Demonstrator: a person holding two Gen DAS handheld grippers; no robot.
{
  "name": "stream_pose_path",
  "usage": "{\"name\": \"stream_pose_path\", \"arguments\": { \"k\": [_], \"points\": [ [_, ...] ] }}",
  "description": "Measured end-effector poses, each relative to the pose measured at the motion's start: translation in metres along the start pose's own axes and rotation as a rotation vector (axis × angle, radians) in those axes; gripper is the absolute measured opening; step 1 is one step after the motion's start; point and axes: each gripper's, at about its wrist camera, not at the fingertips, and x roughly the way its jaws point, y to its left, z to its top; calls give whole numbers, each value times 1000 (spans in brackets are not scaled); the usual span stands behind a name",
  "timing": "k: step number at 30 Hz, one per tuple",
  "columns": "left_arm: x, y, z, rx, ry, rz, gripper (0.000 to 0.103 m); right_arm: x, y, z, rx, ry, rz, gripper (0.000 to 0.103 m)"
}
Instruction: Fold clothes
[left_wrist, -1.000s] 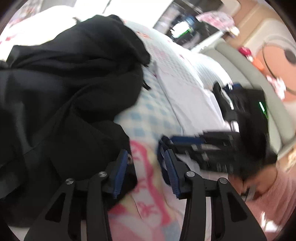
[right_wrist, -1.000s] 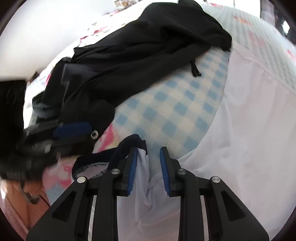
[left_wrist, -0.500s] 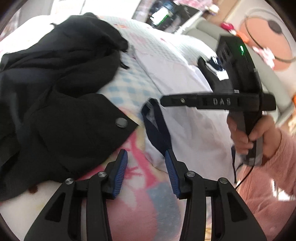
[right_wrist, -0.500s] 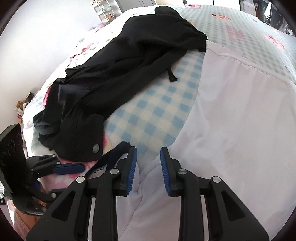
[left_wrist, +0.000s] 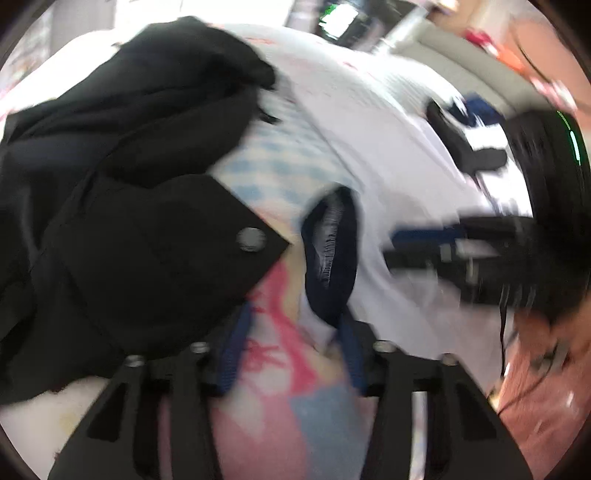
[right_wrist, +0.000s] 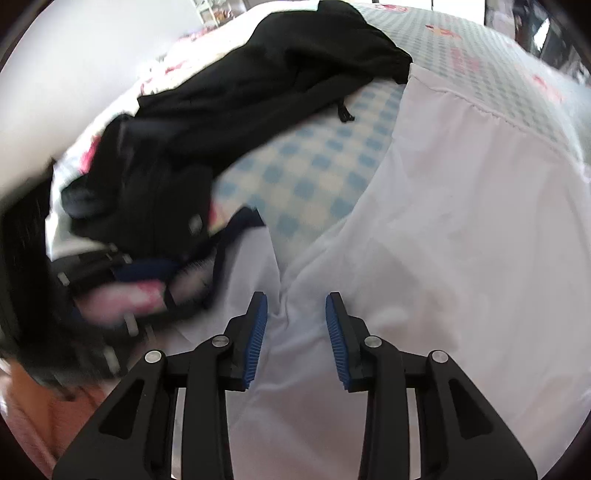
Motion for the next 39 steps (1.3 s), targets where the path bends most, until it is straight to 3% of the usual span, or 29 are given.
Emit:
{"name": "stream_pose_path", "arguments": {
  "k": [1, 2, 5, 9, 12, 15, 17, 21, 22, 24, 25, 26, 28, 34, 39],
  "points": [
    [-2, 4, 1, -24, -10, 7, 14, 0, 2, 0, -16, -4, -29, 33],
    [-4, 9, 2, -48, -20, 14, 11, 1, 4, 1, -32, -8, -57, 33],
    [-9, 14, 2, -86, -43, 52, 11, 1, 10, 1, -81, -21, -144, 34],
    [-22, 26, -3, -142, -53, 1, 11, -5, 12, 1, -131, -51, -211, 36],
    [-32, 36, -7, -188, -59, -45, 12, -10, 11, 0, -139, -58, -179, 37],
    [-37, 32, -10, -160, -55, -134, 39, -11, 9, -1, -132, -47, -111, 37],
    [-36, 29, -10, -163, -58, -127, 52, -6, 10, -1, -131, -31, -93, 37],
    [-33, 21, -9, -172, -62, -102, 54, 5, 15, -1, -136, -20, -49, 37],
    [-32, 20, -8, -175, -63, -95, 51, 4, 14, -1, -134, -26, -58, 38],
    [-30, 16, -7, -179, -65, -82, 32, 4, 13, -1, -128, -37, -76, 38],
    [-29, 14, -7, -182, -66, -76, 14, 4, 13, 0, -125, -43, -85, 38],
    [-28, 12, -7, -184, -67, -70, 10, 4, 12, 0, -123, -49, -95, 38],
    [-27, 9, -6, -189, -69, -57, 8, 3, 12, 0, -117, -60, -113, 38],
    [-67, 22, -21, -318, -186, -52, 7, 2, 9, 1, -101, -95, -167, 38],
    [-55, 35, -26, -336, -126, -35, 8, -7, -6, 5, -33, -125, -170, 38]
  ]
}}
